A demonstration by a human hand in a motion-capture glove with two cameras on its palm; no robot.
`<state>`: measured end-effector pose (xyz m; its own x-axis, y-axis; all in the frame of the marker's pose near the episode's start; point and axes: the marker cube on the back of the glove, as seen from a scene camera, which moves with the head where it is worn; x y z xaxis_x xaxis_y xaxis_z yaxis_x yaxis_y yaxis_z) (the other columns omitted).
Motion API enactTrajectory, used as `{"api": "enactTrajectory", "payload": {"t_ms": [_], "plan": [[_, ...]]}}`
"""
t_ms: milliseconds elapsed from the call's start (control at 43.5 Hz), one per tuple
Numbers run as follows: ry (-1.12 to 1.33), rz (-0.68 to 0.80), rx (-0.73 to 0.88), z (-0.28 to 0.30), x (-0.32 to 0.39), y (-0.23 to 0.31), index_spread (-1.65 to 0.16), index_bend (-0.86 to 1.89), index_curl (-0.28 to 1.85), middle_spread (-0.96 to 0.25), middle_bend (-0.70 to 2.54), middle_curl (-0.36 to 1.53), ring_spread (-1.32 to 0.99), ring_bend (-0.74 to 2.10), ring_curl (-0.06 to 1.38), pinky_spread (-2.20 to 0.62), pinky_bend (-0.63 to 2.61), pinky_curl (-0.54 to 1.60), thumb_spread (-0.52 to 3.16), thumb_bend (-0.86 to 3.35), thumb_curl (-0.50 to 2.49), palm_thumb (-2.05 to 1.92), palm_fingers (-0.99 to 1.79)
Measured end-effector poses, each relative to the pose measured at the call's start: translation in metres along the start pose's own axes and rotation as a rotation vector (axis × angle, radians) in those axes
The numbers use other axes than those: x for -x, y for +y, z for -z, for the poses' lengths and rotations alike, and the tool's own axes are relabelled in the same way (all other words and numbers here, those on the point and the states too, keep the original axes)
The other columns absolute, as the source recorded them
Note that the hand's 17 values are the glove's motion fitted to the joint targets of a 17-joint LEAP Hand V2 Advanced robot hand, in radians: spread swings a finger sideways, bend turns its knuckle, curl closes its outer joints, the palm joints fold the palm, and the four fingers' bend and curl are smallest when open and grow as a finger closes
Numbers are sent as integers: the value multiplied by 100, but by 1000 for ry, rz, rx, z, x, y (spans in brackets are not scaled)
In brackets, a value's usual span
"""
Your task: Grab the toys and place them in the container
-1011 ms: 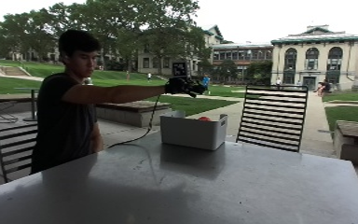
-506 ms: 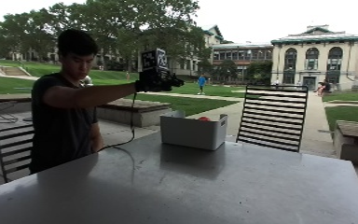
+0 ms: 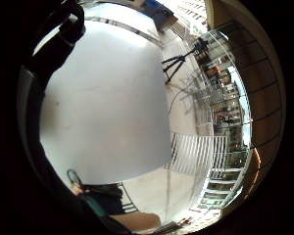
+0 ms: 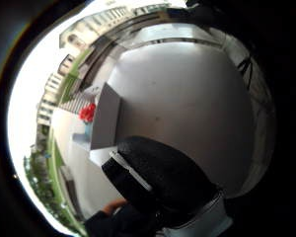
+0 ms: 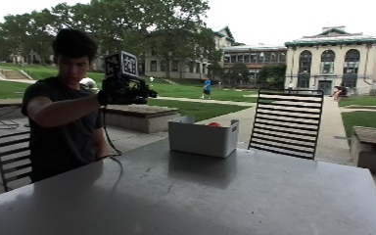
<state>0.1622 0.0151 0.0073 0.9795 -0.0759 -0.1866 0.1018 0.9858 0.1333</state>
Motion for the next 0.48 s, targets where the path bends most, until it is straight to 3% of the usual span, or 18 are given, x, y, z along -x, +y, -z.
{"api": "enactTrajectory", "payload": {"t_ms": [483], "plan": [[-28,-83,33,-43,-49,35,-34,21,38,-9,25,48,-27,36,28,-11,82,28,105,-11,12,-16,-3]]}}
